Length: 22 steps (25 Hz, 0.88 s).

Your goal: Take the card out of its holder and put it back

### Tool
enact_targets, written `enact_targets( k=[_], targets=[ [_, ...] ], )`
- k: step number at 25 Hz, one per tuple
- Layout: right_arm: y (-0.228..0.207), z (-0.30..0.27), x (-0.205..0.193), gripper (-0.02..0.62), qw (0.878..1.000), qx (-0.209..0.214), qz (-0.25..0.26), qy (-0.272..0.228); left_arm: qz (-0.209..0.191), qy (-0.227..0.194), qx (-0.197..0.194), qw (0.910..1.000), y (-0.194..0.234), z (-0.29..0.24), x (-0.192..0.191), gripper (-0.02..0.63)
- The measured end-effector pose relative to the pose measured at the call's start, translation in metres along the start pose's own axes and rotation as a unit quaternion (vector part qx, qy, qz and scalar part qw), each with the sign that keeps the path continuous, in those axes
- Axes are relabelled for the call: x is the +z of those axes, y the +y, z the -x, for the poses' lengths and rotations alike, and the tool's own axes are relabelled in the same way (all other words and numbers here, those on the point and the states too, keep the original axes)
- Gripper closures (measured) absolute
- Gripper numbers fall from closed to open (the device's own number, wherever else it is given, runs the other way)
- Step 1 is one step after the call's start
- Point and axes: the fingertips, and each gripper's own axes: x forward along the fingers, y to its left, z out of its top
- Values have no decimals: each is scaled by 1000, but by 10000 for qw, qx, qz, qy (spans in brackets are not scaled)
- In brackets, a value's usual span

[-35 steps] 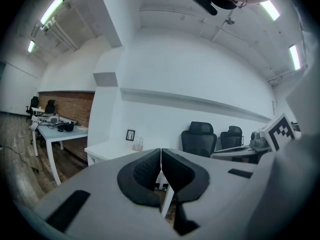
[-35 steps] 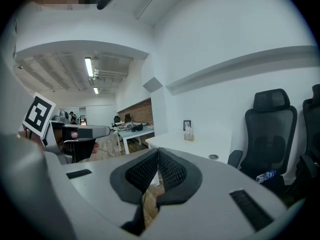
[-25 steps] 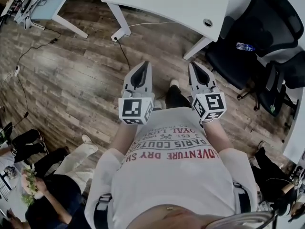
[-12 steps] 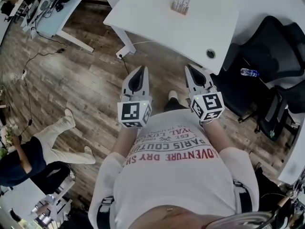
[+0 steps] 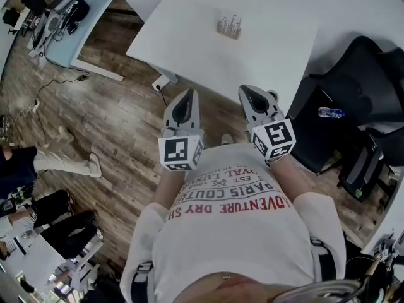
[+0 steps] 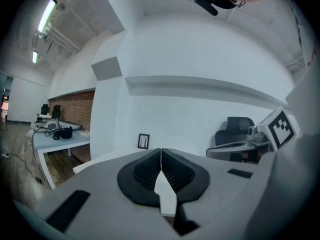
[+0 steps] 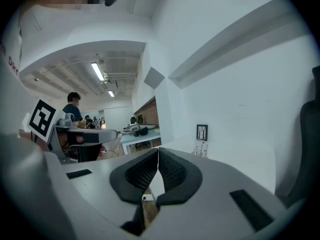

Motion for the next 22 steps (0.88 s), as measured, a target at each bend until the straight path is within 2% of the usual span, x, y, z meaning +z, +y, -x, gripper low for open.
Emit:
enact_targets(
  k=[6,9,15,22],
  targets=[
    [-28,-20,3,571,9998,-77,-146,55,13,156,-51,9999,5,-39,5,581],
    [-45,-34,2,571,9995,-216,-218,119,10,184,-195,9996,8,-62,7,581],
    [-77,-70,4,571,9965,-718,-421,127,-17,258,-672,9974,25,-121,9,581],
    [-114,-120,22,571,9869,-1466,-667,21,-94,332,-1439,9890,54,-197,25,581]
  ],
)
